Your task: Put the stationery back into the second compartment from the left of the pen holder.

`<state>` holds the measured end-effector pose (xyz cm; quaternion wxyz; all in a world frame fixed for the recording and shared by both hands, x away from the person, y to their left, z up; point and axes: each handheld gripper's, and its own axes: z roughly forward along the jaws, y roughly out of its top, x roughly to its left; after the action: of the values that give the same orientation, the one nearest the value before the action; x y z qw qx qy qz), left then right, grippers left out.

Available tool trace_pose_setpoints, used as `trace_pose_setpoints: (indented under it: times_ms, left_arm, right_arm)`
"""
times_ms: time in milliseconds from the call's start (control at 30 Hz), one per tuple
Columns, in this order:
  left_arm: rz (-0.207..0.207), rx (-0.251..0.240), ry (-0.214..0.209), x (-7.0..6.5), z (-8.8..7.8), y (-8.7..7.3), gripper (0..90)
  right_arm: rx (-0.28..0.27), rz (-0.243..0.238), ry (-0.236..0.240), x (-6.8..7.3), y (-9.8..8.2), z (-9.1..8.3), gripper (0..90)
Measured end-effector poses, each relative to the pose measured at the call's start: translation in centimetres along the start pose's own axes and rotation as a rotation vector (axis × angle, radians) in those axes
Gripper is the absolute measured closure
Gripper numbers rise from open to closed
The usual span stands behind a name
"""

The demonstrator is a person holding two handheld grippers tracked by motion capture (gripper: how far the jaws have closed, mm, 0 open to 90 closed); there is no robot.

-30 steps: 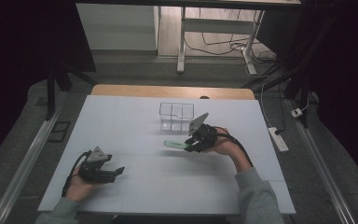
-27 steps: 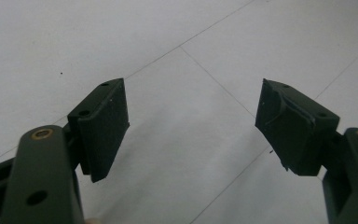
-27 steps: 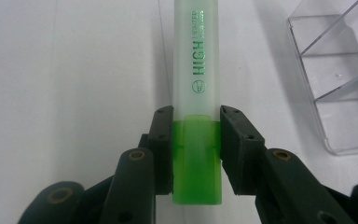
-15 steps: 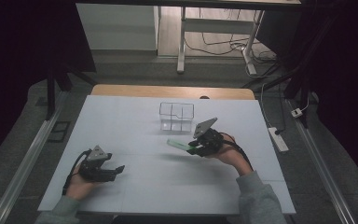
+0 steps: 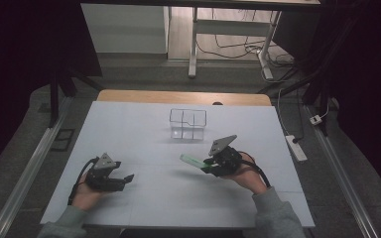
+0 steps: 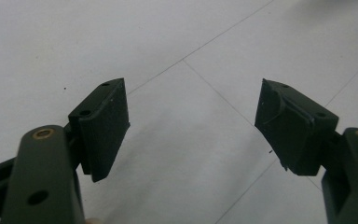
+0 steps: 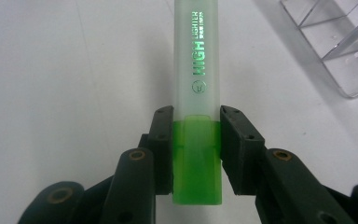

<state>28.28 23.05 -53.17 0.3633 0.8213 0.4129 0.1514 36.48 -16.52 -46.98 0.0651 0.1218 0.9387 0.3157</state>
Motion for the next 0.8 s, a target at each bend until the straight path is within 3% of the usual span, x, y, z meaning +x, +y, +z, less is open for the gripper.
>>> trace_pose_setpoints:
  times_ms: [500,800]
  left_arm:
    - [0.048,0.003,-0.006,-1.2,-0.2,1.2,23.5]
    - [0.088,-0.019,-0.041,-2.3,-0.6,2.3,23.3]
  right_arm:
    - [0.014,-0.048,0.024,1.2,1.0,1.2,66.1]
    - [0.021,-0.066,0.031,1.4,1.4,1.7,66.2]
